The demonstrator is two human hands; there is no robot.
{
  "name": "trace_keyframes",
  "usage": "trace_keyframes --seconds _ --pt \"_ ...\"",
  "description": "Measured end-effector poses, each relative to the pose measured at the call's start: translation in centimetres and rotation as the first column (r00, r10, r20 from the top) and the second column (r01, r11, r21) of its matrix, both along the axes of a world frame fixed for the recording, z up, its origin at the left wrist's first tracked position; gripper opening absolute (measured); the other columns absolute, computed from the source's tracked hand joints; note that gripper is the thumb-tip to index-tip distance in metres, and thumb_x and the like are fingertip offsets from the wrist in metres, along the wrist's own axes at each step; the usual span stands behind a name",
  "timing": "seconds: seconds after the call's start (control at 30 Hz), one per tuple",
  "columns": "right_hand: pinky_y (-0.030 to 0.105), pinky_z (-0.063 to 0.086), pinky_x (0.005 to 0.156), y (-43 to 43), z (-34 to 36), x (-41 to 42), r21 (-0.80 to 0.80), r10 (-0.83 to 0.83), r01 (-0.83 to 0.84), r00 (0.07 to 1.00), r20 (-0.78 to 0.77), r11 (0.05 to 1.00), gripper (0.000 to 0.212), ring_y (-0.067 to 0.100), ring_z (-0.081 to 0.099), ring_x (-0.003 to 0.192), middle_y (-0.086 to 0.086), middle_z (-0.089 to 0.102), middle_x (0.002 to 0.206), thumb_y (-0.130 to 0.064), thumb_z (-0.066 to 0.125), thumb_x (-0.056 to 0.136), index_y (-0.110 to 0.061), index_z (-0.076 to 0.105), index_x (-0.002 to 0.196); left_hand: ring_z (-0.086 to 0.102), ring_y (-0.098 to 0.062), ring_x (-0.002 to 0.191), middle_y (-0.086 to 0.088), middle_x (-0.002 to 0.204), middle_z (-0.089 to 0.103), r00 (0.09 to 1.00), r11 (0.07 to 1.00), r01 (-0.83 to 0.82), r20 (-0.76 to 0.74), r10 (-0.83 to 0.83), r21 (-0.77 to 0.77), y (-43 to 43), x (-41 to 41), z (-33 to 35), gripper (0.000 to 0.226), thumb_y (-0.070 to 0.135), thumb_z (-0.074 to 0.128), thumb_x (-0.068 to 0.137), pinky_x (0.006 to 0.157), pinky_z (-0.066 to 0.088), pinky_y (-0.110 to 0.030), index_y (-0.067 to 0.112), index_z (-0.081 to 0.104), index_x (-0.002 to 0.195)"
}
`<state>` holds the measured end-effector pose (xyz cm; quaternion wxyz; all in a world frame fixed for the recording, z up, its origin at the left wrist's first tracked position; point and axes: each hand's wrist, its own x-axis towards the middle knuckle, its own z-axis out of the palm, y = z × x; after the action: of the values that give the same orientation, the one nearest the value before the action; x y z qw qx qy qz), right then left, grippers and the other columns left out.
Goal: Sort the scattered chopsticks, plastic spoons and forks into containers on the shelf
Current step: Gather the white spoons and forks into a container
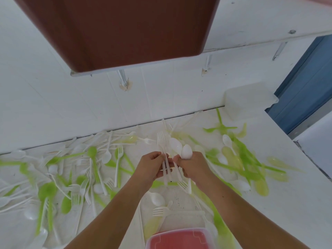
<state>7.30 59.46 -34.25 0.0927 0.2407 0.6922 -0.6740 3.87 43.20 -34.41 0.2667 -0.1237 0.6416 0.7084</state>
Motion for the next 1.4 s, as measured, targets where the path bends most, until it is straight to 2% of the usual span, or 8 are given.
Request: trace_keyframes --seconds 0.27,0.37,0.47,0.67,0.83,1.07,1.3,1.4 --pt "0.025 0.033 0.045 0.2 0.0 0.1 -0.081 -0.023 0.026 0.999 0.041 0.996 0.011 0.014 0.038 0.044 0.005 0.048 0.059 -0.012 0.071 0.086 -0.003 0.069 0.080 0.073 -0.034 0.094 -0.023 0.098 0.070 0.998 0.991 -0.055 0.042 0.051 0.125 -0.6 0.3 0.2 0.018 0.007 0.057 0.105 0.080 0.063 -0.047 -0.008 0.067 0.107" --pt "0.027 0.034 0.048 0.9 0.1 0.1 -0.009 -0.033 0.033 0.998 0.062 0.999 0.012 0.015 0.038 0.047 0.002 0.048 0.055 -0.011 0.065 0.078 -0.007 0.064 0.067 0.069 -0.027 0.084 -0.018 0.090 0.063 1.000 0.999 -0.031 0.001 0.031 0.037 -1.0 0.5 -0.1 0.022 0.008 0.060 0.103 0.079 0.063 -0.045 -0.013 0.066 0.104" --pt "0.028 0.028 0.047 0.4 0.4 -0.1 -0.107 -0.041 0.046 0.998 0.054 0.993 0.005 0.014 0.033 0.047 0.002 0.045 0.057 -0.009 0.062 0.077 -0.008 0.058 0.074 0.068 -0.025 0.082 -0.013 0.086 0.066 0.999 1.000 0.012 -0.036 -0.011 0.028 -0.5 1.0 0.1 0.027 0.010 0.061 0.103 0.080 0.063 -0.046 -0.017 0.062 0.108" --pt "0.024 0.032 0.045 -1.4 -0.2 -0.3 -0.075 -0.035 0.039 0.998 0.045 0.996 0.011 0.008 0.042 0.040 -0.006 0.051 0.047 -0.013 0.083 0.084 -0.004 0.077 0.082 0.071 -0.030 0.095 -0.028 0.111 0.072 0.999 0.993 0.012 -0.039 -0.008 0.114 -0.3 0.9 0.3 0.026 0.010 0.060 0.104 0.085 0.061 -0.041 -0.016 0.063 0.108" --pt "0.024 0.033 0.045 -1.6 -0.2 -0.6 -0.008 -0.018 0.019 0.998 0.067 1.000 0.009 0.008 0.041 0.038 -0.008 0.048 0.044 -0.014 0.085 0.082 -0.008 0.079 0.077 0.073 -0.030 0.102 -0.025 0.114 0.074 0.999 0.990 -0.044 -0.023 0.048 0.132 -0.6 1.4 -0.1 0.023 0.009 0.060 0.103 0.083 0.062 -0.038 -0.010 0.070 0.111" --pt "0.027 0.021 0.047 -1.8 0.2 -0.8 -0.255 0.017 0.030 0.984 0.177 0.966 0.012 0.013 0.025 0.044 -0.002 0.032 0.051 -0.008 0.080 0.084 -0.002 0.072 0.091 0.073 -0.026 0.095 -0.017 0.109 0.077 0.995 0.984 -0.098 0.038 0.093 0.146 -0.3 1.7 0.0 0.022 0.010 0.058 0.103 0.085 0.062 -0.039 -0.001 0.077 0.111" --pt "0.026 0.030 0.044 -1.7 0.2 -0.9 -0.048 0.052 -0.046 0.988 0.142 0.998 0.012 0.013 0.035 0.042 -0.002 0.041 0.051 -0.011 0.082 0.083 -0.008 0.071 0.079 0.074 -0.028 0.103 -0.019 0.110 0.077 0.992 0.979 -0.119 0.071 0.108 0.163 -0.4 1.2 -0.1 0.024 0.009 0.055 0.105 0.092 0.060 -0.044 -0.004 0.074 0.111" --pt "0.026 0.028 0.044 -1.4 0.3 -0.9 -0.078 0.102 -0.091 0.983 0.155 0.993 0.011 0.013 0.033 0.042 -0.001 0.040 0.052 -0.011 0.081 0.084 -0.006 0.071 0.084 0.074 -0.027 0.103 -0.017 0.109 0.078 0.996 0.988 -0.080 0.050 0.074 0.132 -0.6 1.3 0.1 0.024 0.009 0.054 0.106 0.089 0.061 -0.041 -0.002 0.075 0.111"
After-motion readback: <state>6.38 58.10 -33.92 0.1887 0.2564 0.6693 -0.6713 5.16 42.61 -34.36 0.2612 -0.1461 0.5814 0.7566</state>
